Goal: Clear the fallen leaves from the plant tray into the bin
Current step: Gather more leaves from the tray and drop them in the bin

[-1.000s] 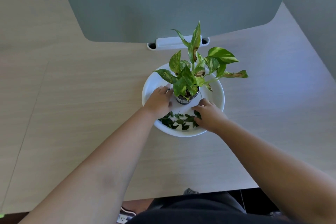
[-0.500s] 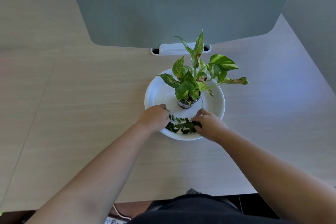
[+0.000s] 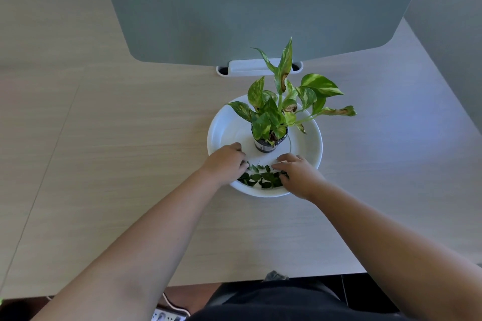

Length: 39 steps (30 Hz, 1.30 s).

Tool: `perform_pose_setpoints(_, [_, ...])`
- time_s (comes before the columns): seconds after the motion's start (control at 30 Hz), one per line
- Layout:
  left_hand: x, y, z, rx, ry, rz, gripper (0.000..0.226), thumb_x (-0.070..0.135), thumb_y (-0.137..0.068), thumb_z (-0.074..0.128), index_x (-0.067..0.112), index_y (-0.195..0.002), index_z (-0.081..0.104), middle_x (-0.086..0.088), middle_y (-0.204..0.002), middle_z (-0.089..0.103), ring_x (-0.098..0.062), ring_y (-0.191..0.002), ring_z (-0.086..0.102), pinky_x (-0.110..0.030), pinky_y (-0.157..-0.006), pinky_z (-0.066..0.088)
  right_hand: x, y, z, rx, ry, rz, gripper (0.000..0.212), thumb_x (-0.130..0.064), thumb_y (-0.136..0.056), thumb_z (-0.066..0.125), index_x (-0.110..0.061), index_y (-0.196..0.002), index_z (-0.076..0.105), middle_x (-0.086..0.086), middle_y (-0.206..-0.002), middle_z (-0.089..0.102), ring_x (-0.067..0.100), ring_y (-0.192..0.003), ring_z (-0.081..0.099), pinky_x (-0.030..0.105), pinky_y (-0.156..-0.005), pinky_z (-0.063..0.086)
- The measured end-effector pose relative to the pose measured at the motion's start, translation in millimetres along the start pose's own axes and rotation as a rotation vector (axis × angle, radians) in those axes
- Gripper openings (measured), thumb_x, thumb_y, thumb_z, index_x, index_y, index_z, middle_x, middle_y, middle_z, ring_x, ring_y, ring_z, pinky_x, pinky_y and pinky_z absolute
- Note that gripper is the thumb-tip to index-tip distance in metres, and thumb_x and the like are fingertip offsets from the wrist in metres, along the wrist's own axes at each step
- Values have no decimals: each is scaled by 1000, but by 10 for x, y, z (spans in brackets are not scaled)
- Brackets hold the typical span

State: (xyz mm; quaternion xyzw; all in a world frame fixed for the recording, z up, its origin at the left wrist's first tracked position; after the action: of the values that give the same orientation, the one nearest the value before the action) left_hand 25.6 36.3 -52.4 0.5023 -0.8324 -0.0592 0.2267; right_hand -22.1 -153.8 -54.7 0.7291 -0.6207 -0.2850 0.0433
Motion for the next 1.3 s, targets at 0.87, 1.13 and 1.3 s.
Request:
perform_pose_setpoints(0.87, [125, 32, 37, -147, 86, -37, 28, 41, -75, 74, 29, -100, 71, 2, -101, 54, -20, -92, 59, -36, -77, 52, -188, -54, 48, -37, -2, -37, 51, -45, -84, 64, -28, -132, 57, 2, -123, 47, 22, -118, 41, 37, -101, 42])
perform_pose_setpoints(1.13, [106, 35, -48, -5, 20, -63, 22, 42, -83, 66, 26, -98, 69, 2, -106, 53, -21, -95, 56, -32, -71, 45, -216, -81, -52, 41, 17, -11, 22, -33, -87, 59, -25, -105, 71, 2, -109, 55, 22, -101, 57, 34, -77, 52])
perform_pose_setpoints(1.3, [245, 73, 7, 19, -224, -246, 56, 63, -70, 64, 20, -105, 57, -5, -102, 50, -31, -93, 55, -39, -80, 35, -310, -162, 29, -17, 50, 133, 36, -48, -74, 72, -25, -100, 65, 0, -100, 48, 23, -85, 53, 30, -64, 45])
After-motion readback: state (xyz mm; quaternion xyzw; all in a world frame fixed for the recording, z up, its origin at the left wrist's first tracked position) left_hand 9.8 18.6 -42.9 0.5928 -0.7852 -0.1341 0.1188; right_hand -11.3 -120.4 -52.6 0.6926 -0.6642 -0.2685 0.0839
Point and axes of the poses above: each hand's wrist, its own y-axis away from the middle knuckle, its own z-axis out of the palm, x = y × z, the point moved 4 cm from there along -y, towards the middle knuckle
